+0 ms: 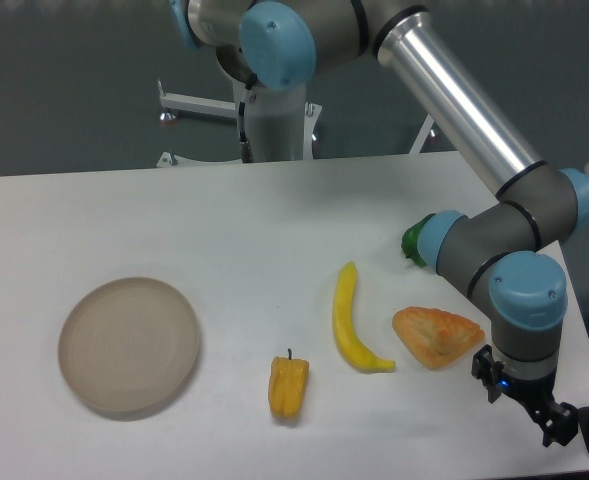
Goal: Pick up the green pepper from the table
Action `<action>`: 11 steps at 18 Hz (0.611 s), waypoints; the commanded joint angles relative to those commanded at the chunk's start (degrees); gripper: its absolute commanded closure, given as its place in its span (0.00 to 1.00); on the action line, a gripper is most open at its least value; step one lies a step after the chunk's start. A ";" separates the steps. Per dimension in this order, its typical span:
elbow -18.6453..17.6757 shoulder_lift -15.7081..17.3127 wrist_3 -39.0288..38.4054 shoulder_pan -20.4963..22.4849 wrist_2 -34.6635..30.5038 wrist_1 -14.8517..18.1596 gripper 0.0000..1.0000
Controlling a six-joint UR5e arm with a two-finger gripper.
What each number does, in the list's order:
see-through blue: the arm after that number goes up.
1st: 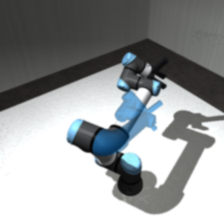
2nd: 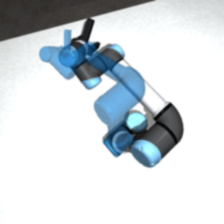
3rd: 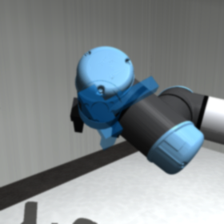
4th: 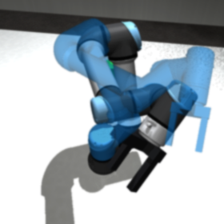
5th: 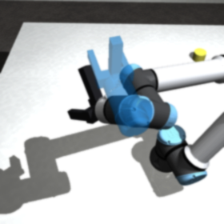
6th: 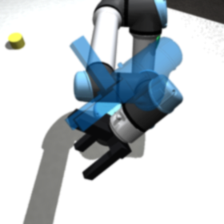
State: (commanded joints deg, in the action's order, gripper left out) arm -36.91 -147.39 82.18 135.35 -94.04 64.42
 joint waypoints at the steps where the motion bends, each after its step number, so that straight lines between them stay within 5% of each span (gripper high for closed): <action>1: 0.00 -0.09 0.00 0.00 0.00 0.00 0.00; 7: -1.49 1.31 -0.79 -0.52 0.00 0.09 0.00; 11: -7.98 5.52 -0.62 -0.36 0.88 0.09 0.00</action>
State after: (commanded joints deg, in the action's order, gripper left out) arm -44.89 -141.87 81.56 135.00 -93.17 64.51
